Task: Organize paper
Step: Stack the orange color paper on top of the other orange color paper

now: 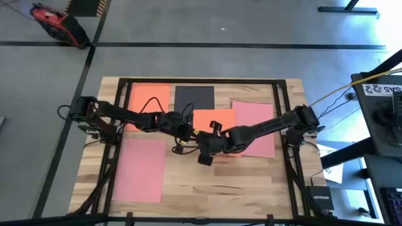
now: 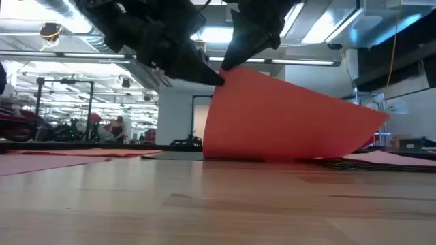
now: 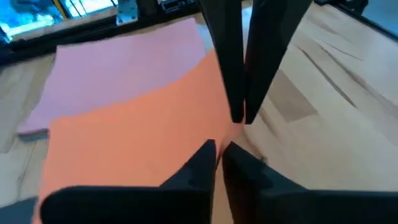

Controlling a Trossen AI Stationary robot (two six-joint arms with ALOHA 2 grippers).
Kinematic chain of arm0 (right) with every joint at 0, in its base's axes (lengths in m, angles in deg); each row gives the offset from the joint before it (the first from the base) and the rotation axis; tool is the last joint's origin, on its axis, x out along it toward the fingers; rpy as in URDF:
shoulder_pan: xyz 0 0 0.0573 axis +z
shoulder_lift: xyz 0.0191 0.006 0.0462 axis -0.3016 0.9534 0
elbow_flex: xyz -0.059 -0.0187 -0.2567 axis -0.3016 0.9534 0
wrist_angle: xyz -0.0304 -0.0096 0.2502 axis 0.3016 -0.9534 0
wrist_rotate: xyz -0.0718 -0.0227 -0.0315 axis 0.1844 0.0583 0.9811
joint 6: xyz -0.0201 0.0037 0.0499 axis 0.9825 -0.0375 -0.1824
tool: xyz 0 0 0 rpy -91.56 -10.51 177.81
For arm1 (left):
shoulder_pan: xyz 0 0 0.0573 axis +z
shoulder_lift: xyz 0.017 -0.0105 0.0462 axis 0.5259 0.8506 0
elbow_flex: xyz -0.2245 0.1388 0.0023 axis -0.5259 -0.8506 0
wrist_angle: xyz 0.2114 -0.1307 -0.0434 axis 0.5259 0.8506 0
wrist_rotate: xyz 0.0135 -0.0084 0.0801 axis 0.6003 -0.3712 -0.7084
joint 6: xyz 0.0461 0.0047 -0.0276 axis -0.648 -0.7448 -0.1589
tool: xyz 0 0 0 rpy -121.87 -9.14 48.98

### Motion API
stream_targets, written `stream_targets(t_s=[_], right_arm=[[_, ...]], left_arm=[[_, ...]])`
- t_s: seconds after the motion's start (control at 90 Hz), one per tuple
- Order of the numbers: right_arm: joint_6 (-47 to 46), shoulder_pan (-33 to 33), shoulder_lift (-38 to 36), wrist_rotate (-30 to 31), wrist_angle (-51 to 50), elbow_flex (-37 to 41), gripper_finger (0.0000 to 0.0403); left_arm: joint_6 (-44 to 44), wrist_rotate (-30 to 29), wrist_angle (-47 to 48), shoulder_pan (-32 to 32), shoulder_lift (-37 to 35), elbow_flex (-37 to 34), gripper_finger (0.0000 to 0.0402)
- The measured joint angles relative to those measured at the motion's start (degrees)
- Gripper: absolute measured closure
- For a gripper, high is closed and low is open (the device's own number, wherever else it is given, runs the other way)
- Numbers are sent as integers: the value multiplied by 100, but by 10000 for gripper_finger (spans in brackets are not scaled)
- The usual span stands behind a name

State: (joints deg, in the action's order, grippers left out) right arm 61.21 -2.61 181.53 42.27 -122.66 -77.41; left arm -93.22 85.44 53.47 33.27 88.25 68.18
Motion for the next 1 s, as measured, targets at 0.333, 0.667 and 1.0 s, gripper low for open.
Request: stream_targets(t_s=[0.333,0.667,1.0], right_arm=[[-1,2,-39,-89,-75,4,366],[-18,2,-285,-69,-979,2,296],[-20,-83,-337,156,-1409,2,292]], left_arm=[[-315,-83,381,40,-211,7,402],[-1490,-696,2231,279,-855,9,401],[-1946,-1924,3744,767,-1459,9,401]])
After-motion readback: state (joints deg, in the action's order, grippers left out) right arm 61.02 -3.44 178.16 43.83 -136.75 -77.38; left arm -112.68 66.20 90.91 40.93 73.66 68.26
